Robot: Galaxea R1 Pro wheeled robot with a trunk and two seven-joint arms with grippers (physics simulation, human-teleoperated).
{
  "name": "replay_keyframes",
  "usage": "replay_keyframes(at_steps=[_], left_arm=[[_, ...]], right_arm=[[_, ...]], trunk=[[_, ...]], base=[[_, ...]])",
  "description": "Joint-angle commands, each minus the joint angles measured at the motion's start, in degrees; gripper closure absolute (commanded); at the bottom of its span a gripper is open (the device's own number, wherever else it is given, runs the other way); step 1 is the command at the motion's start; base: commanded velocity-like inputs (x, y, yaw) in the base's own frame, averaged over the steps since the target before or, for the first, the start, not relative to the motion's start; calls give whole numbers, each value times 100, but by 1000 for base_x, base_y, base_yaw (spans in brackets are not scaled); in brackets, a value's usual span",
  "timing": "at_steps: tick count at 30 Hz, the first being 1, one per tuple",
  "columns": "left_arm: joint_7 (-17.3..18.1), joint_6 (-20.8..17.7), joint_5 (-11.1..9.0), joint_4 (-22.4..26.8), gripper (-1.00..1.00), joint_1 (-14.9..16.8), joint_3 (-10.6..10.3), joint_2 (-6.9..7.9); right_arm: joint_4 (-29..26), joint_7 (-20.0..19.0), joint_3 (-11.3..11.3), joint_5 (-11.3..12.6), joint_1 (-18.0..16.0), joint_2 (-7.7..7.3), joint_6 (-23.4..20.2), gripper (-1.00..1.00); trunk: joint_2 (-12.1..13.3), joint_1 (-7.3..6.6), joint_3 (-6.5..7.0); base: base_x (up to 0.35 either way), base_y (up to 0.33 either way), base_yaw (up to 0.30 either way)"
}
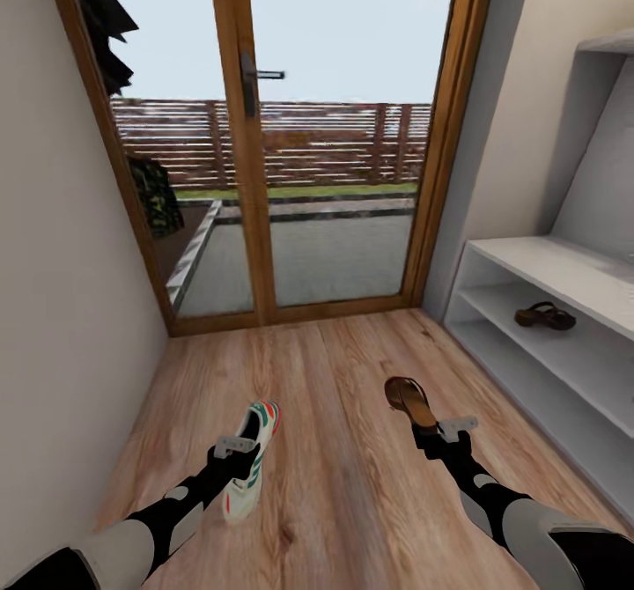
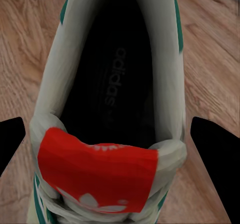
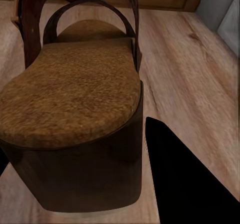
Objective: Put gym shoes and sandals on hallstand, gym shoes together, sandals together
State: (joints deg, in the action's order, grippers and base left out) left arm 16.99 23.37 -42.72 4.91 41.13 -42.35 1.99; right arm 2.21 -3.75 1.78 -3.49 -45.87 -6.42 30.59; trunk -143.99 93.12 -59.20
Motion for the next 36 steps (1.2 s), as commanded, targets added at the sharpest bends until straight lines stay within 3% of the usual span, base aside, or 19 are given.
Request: replay_keyframes(at_steps=[1, 13, 27, 36], left_arm=[[-3, 1, 0, 1, 100, 0, 4, -2], [-3, 1, 0, 1, 100, 0, 0, -4], [-3, 1, 0, 1, 100, 0, -9, -12], [3, 6, 0, -1, 100, 0, -8, -14]], right_arm=[[-1, -11, -7, 15, -1, 0, -1, 100], [-1, -11, -10, 15, -1, 0, -1, 100], [-1, -11, -4, 15, -1, 0, -1, 100], [-1, -15, -5, 15, -1, 0, -1, 100]], trunk=[[0, 0, 0], [0, 0, 0], [0, 0, 0], [0, 0, 1]], base=[[326, 259, -278], [329, 199, -263], [337, -99, -64], [263, -106, -207]])
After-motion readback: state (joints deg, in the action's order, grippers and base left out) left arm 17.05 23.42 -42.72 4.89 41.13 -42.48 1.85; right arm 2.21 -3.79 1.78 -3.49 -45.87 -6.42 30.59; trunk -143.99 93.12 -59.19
